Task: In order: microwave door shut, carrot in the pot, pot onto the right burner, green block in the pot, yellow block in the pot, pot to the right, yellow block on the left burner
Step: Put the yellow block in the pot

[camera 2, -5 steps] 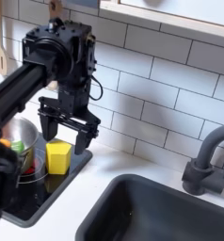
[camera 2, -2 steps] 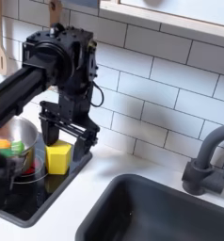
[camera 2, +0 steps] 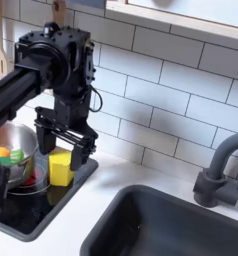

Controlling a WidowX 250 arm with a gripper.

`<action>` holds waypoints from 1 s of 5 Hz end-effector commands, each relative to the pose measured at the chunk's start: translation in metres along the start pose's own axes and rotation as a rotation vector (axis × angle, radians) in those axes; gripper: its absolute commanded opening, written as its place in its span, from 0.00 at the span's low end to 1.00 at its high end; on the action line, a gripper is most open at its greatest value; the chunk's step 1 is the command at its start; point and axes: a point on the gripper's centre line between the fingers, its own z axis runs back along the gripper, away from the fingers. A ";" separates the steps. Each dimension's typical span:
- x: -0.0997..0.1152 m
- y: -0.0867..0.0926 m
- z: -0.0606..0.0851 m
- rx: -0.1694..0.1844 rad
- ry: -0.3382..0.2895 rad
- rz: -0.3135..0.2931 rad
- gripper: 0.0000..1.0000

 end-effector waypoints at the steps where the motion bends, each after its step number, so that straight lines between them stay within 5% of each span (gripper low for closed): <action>1: -0.007 0.001 -0.005 -0.013 0.029 0.013 1.00; 5: -0.001 -0.006 -0.021 -0.063 0.045 0.035 1.00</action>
